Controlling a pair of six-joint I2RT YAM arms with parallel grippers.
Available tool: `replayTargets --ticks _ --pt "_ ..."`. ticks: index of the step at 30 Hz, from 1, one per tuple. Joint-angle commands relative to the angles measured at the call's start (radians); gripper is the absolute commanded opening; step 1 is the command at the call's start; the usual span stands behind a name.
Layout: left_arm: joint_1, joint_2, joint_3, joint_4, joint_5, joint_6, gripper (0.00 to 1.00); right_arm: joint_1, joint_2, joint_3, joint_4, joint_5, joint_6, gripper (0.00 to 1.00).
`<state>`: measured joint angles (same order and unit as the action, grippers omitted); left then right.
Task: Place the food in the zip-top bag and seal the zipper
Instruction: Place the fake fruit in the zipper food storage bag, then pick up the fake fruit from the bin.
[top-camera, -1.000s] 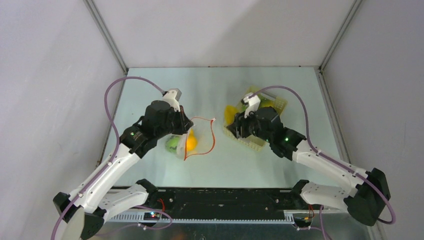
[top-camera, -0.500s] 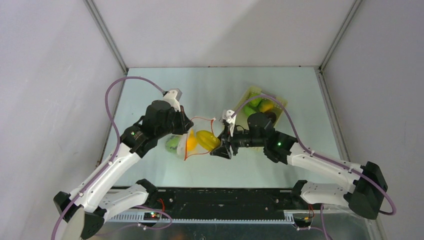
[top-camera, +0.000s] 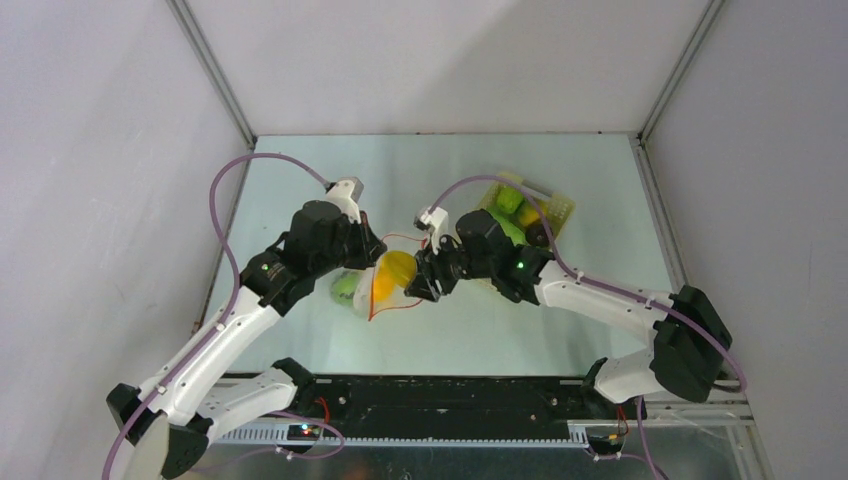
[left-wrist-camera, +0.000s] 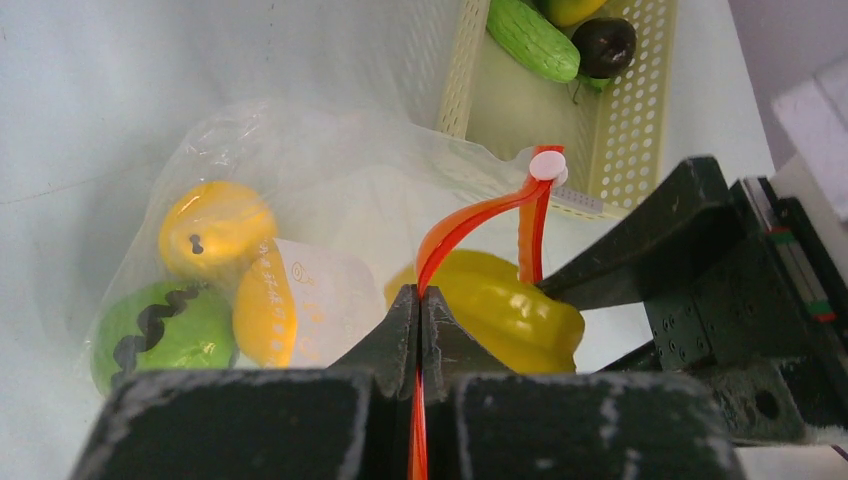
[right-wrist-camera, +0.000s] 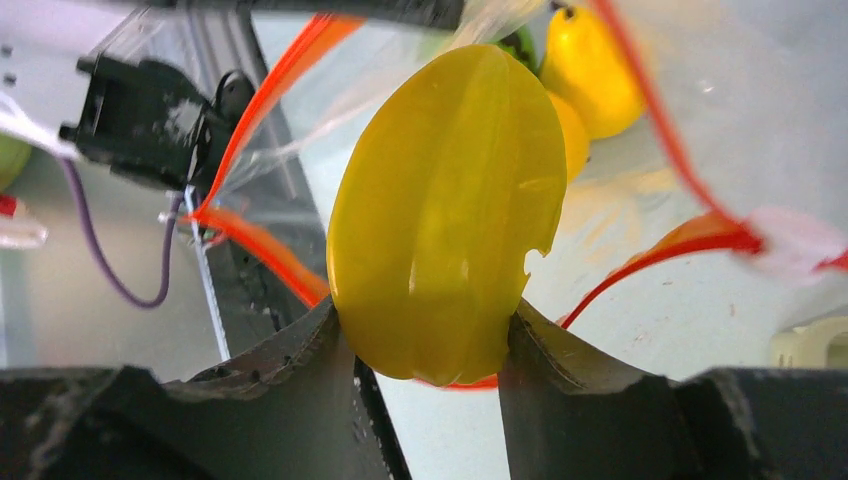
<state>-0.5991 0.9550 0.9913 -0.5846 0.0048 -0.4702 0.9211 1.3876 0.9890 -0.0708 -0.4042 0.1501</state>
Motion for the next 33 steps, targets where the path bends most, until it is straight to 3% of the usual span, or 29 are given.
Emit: replayTargets --ticks 1,4,10,17,24,33 --pt "-0.005 -0.013 0.003 0.037 0.009 -0.002 0.00 0.004 0.049 0.117 -0.035 0.092 0.118 0.48" --pt "-0.005 -0.014 0.005 0.035 0.006 0.000 0.00 0.008 0.074 0.133 -0.017 0.061 0.165 0.70" --pt "-0.006 -0.024 0.004 0.032 -0.001 0.002 0.00 -0.012 0.039 0.133 -0.020 0.041 0.194 0.98" --pt "-0.005 -0.016 0.005 0.032 -0.020 0.002 0.00 -0.031 -0.087 0.108 -0.107 0.134 0.127 0.99" --pt "-0.005 -0.010 0.006 0.029 -0.020 0.002 0.00 -0.150 -0.231 0.022 -0.157 0.245 0.053 1.00" --pt "-0.005 -0.010 0.007 0.025 -0.045 0.001 0.00 -0.367 -0.165 0.000 -0.205 0.382 -0.107 1.00"
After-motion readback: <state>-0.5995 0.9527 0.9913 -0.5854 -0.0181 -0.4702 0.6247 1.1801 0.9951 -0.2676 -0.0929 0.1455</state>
